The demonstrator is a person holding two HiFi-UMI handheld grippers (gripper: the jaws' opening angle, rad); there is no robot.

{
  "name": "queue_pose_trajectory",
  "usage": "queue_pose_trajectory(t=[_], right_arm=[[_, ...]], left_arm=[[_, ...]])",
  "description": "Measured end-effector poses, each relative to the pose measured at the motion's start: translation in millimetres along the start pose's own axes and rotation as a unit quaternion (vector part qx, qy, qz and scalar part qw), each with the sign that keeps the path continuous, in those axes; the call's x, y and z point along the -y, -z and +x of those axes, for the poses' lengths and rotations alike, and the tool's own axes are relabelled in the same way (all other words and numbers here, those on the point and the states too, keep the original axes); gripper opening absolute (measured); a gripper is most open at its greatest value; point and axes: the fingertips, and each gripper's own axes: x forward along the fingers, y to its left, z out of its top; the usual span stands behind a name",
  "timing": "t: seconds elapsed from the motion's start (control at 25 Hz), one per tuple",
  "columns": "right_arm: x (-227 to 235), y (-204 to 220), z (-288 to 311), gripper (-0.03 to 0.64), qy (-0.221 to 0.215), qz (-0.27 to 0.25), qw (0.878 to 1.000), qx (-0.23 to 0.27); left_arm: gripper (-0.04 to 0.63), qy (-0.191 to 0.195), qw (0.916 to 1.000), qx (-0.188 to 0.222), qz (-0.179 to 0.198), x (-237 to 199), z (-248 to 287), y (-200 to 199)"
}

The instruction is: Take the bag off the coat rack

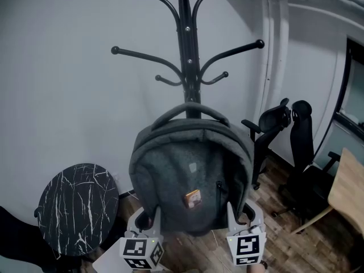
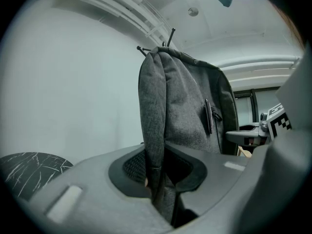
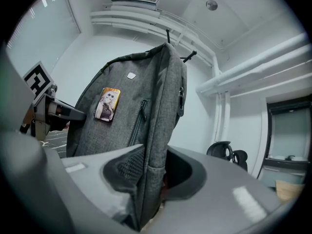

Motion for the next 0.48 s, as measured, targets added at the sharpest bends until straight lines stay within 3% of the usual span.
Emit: queue_pose_trajectory(t=[0.48], right_arm=[[-3.8,-2.0,-52.3,0.106,-0.003,0.000,1.000,0.011]], left_arm=[[0.074,-0.012,0.9999,0.008,0.007,23.3,-50.3,0.1]])
